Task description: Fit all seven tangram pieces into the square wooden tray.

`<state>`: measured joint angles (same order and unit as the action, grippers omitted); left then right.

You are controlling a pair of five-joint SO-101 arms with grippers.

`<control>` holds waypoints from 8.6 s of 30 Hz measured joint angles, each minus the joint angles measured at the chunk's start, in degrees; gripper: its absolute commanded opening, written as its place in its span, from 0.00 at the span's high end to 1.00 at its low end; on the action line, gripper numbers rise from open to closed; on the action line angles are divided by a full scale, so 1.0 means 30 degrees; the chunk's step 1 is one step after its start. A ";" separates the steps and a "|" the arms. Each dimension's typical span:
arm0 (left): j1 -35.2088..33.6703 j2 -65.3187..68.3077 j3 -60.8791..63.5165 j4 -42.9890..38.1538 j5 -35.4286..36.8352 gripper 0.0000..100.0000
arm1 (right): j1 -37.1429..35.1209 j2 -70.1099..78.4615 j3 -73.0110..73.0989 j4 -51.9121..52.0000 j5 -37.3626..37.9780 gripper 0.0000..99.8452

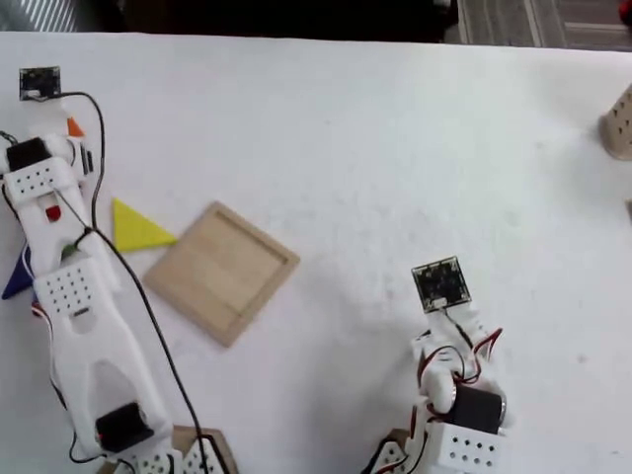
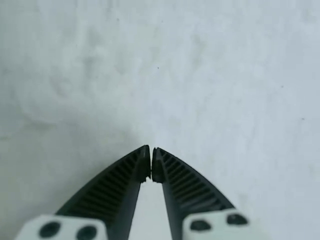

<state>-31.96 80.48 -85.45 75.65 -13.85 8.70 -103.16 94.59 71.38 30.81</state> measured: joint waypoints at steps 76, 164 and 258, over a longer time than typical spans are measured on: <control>-0.1582 0.1055 -0.3165 0.5187 -0.2462 0.85 | 0.0527 0.0059 -0.0029 0.0000 0.0000 0.98; -0.8586 -2.1011 3.0125 -0.2579 -0.9348 0.76 | 0.0527 0.0059 -0.0029 0.0000 0.0000 0.98; -0.6828 -2.2388 3.5018 -0.7707 0.3516 0.73 | 0.1084 0.0059 0.0000 0.0000 0.0000 0.98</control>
<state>-52.44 13.32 19.60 52.53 -3.30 11.96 -102.99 94.59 71.38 30.81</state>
